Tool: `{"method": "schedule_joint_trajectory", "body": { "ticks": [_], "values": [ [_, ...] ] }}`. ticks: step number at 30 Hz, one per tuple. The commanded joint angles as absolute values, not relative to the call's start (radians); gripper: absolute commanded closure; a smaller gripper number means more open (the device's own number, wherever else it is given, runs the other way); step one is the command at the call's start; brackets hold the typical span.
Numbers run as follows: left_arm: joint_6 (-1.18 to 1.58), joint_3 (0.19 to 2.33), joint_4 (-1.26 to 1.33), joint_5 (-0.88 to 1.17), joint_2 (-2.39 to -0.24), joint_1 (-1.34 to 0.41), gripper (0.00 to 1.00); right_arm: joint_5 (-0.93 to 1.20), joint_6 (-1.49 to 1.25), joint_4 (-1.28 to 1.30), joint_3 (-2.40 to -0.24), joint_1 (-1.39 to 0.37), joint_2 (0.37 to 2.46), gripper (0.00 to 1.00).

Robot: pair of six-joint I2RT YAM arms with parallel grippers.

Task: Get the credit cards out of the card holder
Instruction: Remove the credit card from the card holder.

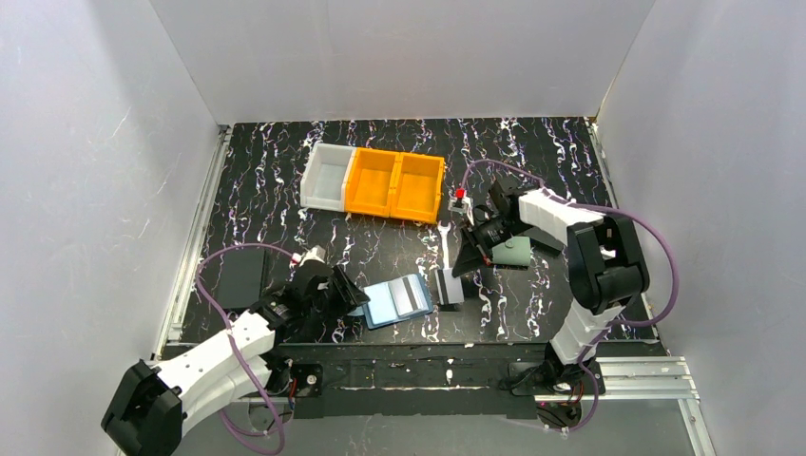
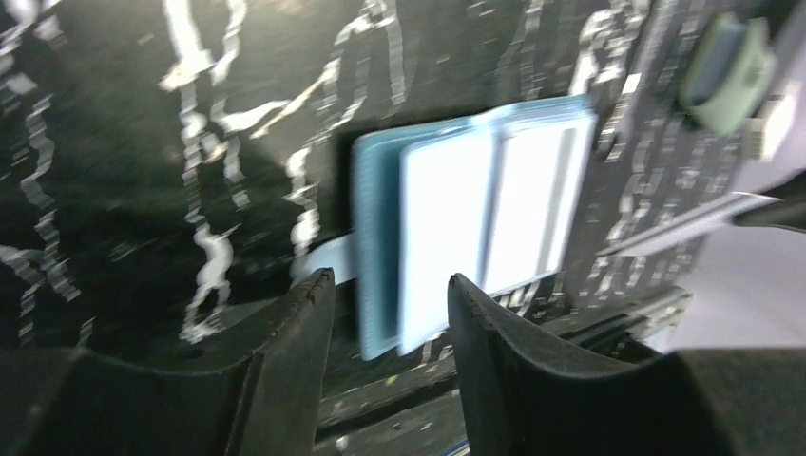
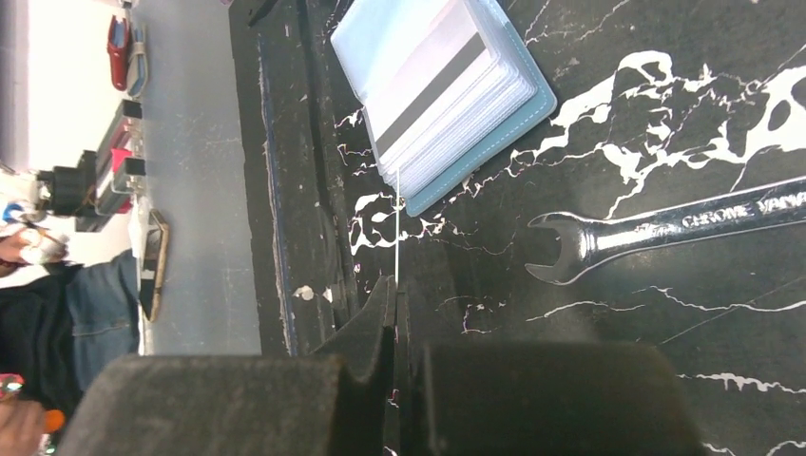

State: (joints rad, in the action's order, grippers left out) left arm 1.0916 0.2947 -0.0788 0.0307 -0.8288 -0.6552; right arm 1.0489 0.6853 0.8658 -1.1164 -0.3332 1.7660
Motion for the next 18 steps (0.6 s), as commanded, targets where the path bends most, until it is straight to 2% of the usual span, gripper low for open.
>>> {"method": "schedule_joint_trajectory", "body": {
  "ticks": [1, 3, 5, 9, 10, 13, 18],
  "values": [
    [1.051, 0.351, -0.342, -0.028, -0.816, -0.648, 0.53, 1.045, 0.759, 0.908, -1.136, -0.328, 1.689, 0.99],
    [1.006, 0.378, -0.348, 0.013, -0.764, -0.647, 0.50, 1.040, 0.795, 0.921, -1.151, -0.329, 1.655, 0.99],
    [0.949, 0.390, -0.275, 0.133, -0.689, -0.647, 0.41, 1.042, 0.845, 0.938, -1.184, -0.330, 1.618, 0.99],
    [0.989, 0.360, 0.085, 0.351, -0.607, -0.646, 0.12, 1.036, 1.009, 0.987, -1.284, -0.330, 1.536, 0.99],
    [1.013, 0.353, 0.157, 0.387, -0.615, -0.646, 0.07, 1.053, 1.064, 0.983, -1.292, -0.331, 1.510, 0.99],
    [1.016, 0.369, 0.327, 0.478, -0.691, -0.646, 0.03, 1.120, 1.074, 0.909, -1.280, -0.337, 1.441, 0.99],
    [0.849, 0.477, 0.408, 0.570, -0.827, -0.657, 0.02, 1.238, 0.889, 0.811, -1.272, -0.342, 1.399, 0.99]
  ]
}}
